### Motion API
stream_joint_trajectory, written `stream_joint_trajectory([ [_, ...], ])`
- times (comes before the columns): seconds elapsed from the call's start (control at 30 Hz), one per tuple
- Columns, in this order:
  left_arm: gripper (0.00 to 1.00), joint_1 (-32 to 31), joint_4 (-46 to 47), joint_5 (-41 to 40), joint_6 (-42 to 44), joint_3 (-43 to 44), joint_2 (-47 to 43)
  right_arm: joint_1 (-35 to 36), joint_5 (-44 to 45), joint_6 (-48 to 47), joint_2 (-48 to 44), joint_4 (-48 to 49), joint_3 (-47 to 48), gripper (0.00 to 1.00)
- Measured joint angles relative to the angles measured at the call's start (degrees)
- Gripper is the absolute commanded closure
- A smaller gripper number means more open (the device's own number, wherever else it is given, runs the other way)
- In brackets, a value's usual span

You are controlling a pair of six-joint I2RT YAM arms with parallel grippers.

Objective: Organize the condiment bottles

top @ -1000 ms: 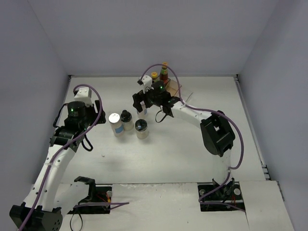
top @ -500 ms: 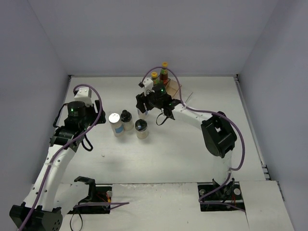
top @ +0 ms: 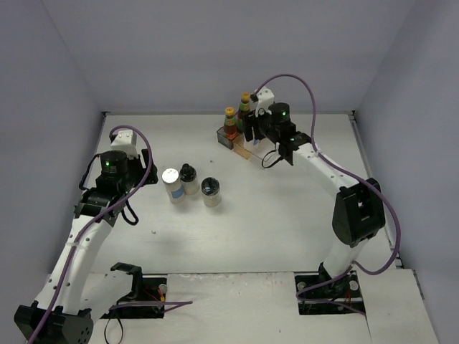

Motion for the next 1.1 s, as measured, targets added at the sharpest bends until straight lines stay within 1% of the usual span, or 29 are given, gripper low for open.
stream_joint_trajectory([
  [0.2,0.34,0.0,0.0,0.0,0.0,0.0,0.0,-5.1,0.5,-0.3,0.5,-0.5,5.2,1.0],
  [0.37,0.34,0.0,0.0,0.0,0.0,0.0,0.0,-7.6,0.4,-0.2,5.8,0.2,12.3,1.0],
  [0.5,0.34,0.0,0.0,0.0,0.0,0.0,0.0,-8.2,0.2,-0.2,10.9,0.5,15.8,1.0],
  [0.77,0.34,0.0,0.0,0.0,0.0,0.0,0.3,-8.8,-1.4,0.5,18.5,0.7,17.1,1.0],
  [1.07,0.34,0.0,0.0,0.0,0.0,0.0,0.5,-10.0,-2.1,0.8,21.6,1.7,18.7,1.0],
  [1.1,0.34,0.0,0.0,0.0,0.0,0.0,0.5,-10.2,-2.1,0.9,21.8,2.1,18.7,0.99],
])
